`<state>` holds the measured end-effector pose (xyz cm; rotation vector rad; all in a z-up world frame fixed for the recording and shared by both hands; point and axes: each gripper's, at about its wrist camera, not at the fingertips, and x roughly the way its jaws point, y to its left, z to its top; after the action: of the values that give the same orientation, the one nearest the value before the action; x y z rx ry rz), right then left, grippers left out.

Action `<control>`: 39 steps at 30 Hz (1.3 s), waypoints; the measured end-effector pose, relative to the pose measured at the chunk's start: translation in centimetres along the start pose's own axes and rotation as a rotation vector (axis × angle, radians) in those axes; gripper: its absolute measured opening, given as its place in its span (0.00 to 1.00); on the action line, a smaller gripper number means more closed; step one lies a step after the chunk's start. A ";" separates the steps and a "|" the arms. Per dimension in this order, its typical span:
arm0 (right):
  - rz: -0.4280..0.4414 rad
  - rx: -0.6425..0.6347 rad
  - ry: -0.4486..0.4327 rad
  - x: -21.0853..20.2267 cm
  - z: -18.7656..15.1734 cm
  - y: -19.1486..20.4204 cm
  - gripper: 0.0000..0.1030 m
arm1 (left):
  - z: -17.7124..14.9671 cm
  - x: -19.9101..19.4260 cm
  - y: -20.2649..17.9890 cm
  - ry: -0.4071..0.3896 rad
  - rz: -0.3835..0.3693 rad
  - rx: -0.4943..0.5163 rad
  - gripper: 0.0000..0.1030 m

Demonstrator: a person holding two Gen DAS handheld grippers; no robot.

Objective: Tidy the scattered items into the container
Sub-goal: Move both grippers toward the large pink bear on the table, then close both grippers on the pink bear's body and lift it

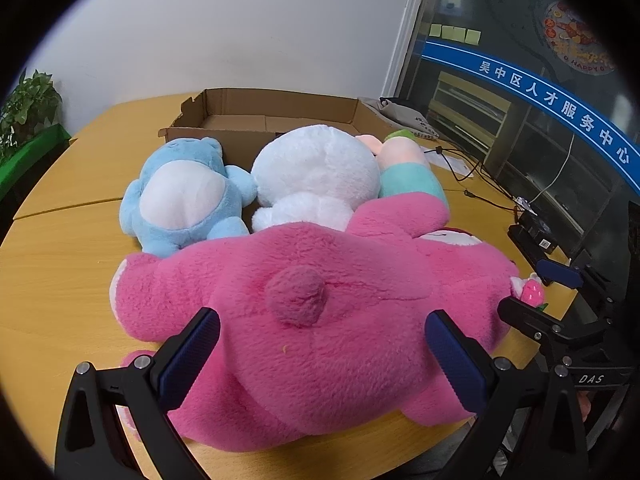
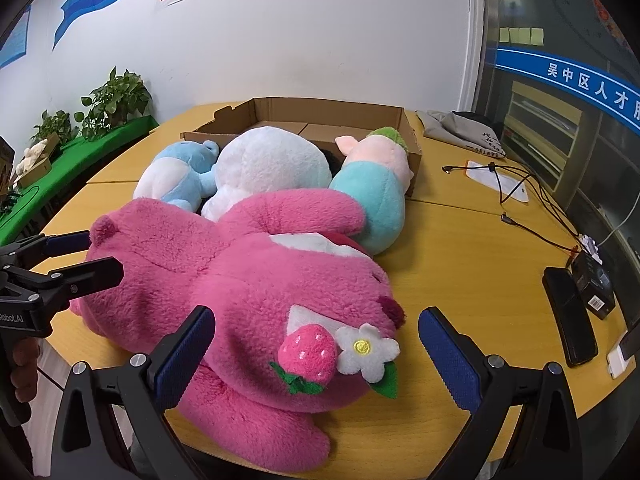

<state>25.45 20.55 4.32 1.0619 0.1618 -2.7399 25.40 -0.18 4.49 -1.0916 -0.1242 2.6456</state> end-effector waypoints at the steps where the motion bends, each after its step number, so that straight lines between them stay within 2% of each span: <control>1: 0.002 0.000 0.001 0.0 0.0 0.0 1.00 | 0.0 0.0 0.0 0.000 -0.003 0.000 0.99; 12: 0.059 0.022 0.005 0.3 0.2 -0.4 1.00 | 0.5 0.2 1.8 0.027 -0.079 -0.052 0.99; 18: 0.065 0.084 0.027 1.8 0.3 -3.4 1.00 | 0.9 2.1 3.3 0.076 -0.127 -0.066 0.99; 22: 0.189 0.128 0.123 5.3 -0.6 -5.4 1.00 | 0.7 4.1 4.6 0.129 -0.204 -0.102 1.00; 24: 0.248 0.141 0.127 6.7 -1.1 -5.8 1.00 | 0.6 4.7 5.1 0.147 -0.232 -0.115 0.99; 27: 0.376 0.235 0.144 8.5 -1.9 -7.0 1.00 | 0.5 4.9 5.3 0.156 -0.264 -0.119 0.91; 29: 0.407 0.250 0.139 8.9 -2.2 -7.1 1.00 | 0.6 4.7 5.3 0.153 -0.267 -0.111 0.83; 31: 0.421 0.256 0.139 8.8 -2.3 -6.7 1.00 | 0.6 4.3 5.4 0.147 -0.269 -0.114 0.70; 32: 0.427 0.251 0.134 8.6 -2.3 -6.4 0.91 | 0.5 4.1 5.4 0.146 -0.263 -0.113 0.67; 35: 0.429 0.224 0.103 6.9 -1.5 -5.4 0.76 | 0.5 2.8 4.8 0.134 -0.251 -0.109 0.53; 36: 0.423 0.207 0.098 6.2 -1.1 -5.0 0.73 | 0.6 2.4 4.6 0.130 -0.251 -0.111 0.49; 39: 0.435 0.198 0.069 4.5 -0.1 -4.8 0.68 | 1.3 0.6 4.0 0.111 -0.243 -0.102 0.48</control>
<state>21.20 24.57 1.40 1.0893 -0.3030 -2.3619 23.23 -3.77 4.26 -1.1724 -0.3498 2.3810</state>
